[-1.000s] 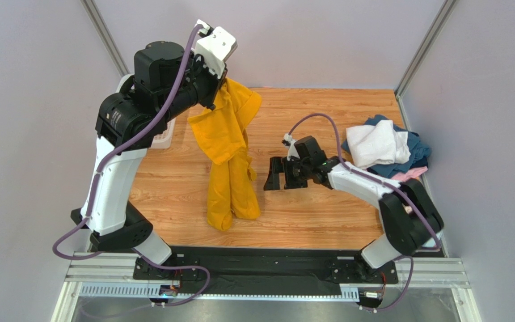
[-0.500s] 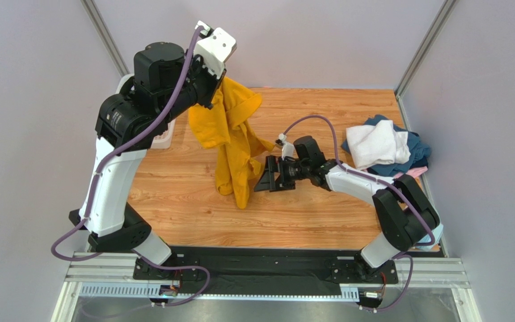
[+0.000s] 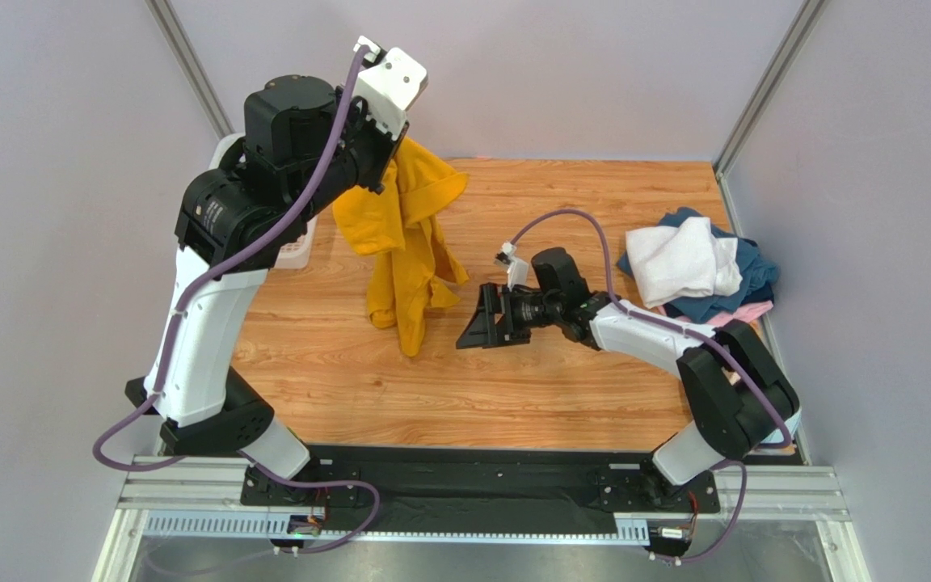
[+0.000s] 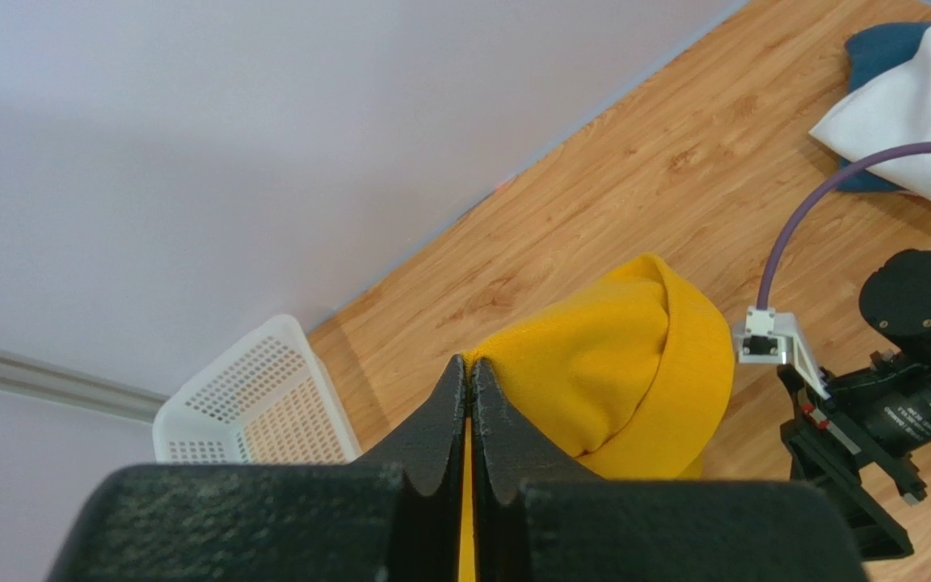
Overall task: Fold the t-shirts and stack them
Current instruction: Move the tshirt to the center of the board, then flatten out the tshirt
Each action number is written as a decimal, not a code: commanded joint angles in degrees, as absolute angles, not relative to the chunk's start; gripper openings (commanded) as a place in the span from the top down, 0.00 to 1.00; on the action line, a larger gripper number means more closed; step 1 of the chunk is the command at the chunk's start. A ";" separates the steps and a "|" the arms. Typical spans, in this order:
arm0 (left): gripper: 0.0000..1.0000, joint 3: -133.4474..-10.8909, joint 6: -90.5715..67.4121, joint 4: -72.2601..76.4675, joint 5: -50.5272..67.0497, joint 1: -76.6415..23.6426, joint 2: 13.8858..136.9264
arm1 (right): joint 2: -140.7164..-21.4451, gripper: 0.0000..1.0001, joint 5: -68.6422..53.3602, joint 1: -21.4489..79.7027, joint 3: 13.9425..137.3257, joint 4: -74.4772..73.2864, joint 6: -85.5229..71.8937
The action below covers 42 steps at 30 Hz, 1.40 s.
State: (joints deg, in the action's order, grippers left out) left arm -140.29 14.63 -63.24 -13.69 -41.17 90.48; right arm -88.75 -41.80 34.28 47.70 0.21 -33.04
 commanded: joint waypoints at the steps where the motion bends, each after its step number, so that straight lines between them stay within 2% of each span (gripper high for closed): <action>1: 1.00 -142.46 16.44 -59.76 -15.03 -41.40 90.97 | -93.33 0.00 -43.95 36.38 50.62 3.77 -32.08; 18: 1.00 -147.31 21.88 -57.83 -20.21 -47.46 93.69 | -105.55 0.00 -43.60 41.66 63.89 6.59 -32.35; 37: 1.00 -148.18 29.18 -53.70 -27.86 -51.94 92.64 | -106.26 0.00 -35.51 40.52 59.77 12.92 -33.22; 38: 1.00 -148.10 29.27 -53.61 -27.95 -51.94 92.46 | -106.09 0.01 -35.42 40.52 59.77 12.83 -33.22; 40: 1.00 -147.04 29.00 -53.61 -28.30 -51.94 92.29 | -105.03 0.12 -34.90 40.52 59.59 12.31 -32.70; 41: 1.00 -146.78 28.83 -53.61 -28.30 -51.94 91.94 | -104.59 0.19 -34.54 40.52 59.42 12.13 -32.52; 42: 1.00 -146.17 28.74 -53.61 -28.39 -51.94 91.85 | -103.63 0.32 -34.28 40.52 58.98 12.13 -32.35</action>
